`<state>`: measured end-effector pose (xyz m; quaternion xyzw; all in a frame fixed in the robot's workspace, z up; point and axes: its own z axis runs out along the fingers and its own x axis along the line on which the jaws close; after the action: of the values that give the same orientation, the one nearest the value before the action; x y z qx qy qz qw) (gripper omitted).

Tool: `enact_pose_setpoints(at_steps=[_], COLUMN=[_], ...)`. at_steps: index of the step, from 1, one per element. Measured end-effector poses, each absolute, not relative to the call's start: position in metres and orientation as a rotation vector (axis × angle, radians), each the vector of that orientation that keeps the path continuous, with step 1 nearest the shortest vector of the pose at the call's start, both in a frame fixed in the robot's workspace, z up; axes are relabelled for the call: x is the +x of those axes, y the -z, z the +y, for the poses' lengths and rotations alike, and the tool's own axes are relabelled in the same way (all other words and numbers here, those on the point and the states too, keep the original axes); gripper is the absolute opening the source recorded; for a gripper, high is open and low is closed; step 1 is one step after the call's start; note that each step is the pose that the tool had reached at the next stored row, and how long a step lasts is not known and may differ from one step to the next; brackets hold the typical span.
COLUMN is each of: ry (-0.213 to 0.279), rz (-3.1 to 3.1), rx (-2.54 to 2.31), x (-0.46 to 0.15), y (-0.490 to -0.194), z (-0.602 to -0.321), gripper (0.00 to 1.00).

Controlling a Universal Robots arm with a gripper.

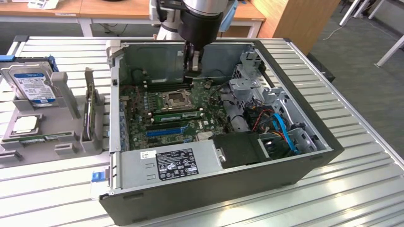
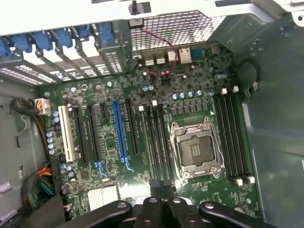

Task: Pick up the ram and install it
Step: 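Press down the ram until it locks into place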

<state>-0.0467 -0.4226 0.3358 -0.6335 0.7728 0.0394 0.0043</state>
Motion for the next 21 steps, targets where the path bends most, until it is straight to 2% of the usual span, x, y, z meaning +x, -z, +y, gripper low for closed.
enact_pose_setpoints(at_steps=[21], ry=[-0.122], rz=[2.596], rx=[-1.736], x=[-0.0467], y=[-0.3358], z=[-0.4226], gripper=[0.10])
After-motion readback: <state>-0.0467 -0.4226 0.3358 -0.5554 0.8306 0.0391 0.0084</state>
